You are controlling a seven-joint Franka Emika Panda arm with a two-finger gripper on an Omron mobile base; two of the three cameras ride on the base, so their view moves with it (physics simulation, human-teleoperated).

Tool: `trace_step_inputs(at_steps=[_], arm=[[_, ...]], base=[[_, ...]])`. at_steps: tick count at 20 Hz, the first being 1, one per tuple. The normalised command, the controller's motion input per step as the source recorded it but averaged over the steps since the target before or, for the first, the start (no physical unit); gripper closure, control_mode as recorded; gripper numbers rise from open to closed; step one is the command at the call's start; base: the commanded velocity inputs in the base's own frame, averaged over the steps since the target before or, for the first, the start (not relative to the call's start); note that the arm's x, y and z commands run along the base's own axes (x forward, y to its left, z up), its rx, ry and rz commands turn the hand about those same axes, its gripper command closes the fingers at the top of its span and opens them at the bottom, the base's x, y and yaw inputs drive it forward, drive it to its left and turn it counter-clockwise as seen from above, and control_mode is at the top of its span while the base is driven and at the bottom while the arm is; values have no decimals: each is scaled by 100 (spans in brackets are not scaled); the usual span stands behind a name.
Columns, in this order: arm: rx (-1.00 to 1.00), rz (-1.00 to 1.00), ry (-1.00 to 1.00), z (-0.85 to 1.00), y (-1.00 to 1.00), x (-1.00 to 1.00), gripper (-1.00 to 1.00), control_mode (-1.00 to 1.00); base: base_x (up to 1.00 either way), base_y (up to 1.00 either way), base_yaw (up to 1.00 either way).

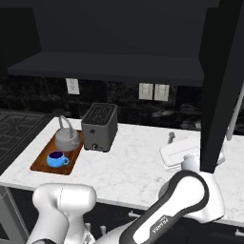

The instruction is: Pick the kettle from the counter and place it on the tray. Then pick the mug from the cabinet and place it on the tray. Then close the cabinet doors.

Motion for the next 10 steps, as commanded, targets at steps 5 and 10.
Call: trace_step_inputs(at_steps=[5,10], arm=[[0,-2,-1,18,-51,0,-100,-100],[-2,-1,-1,42,-38,0,-100,-100]], base=[[0,0,0],[0,0,0]])
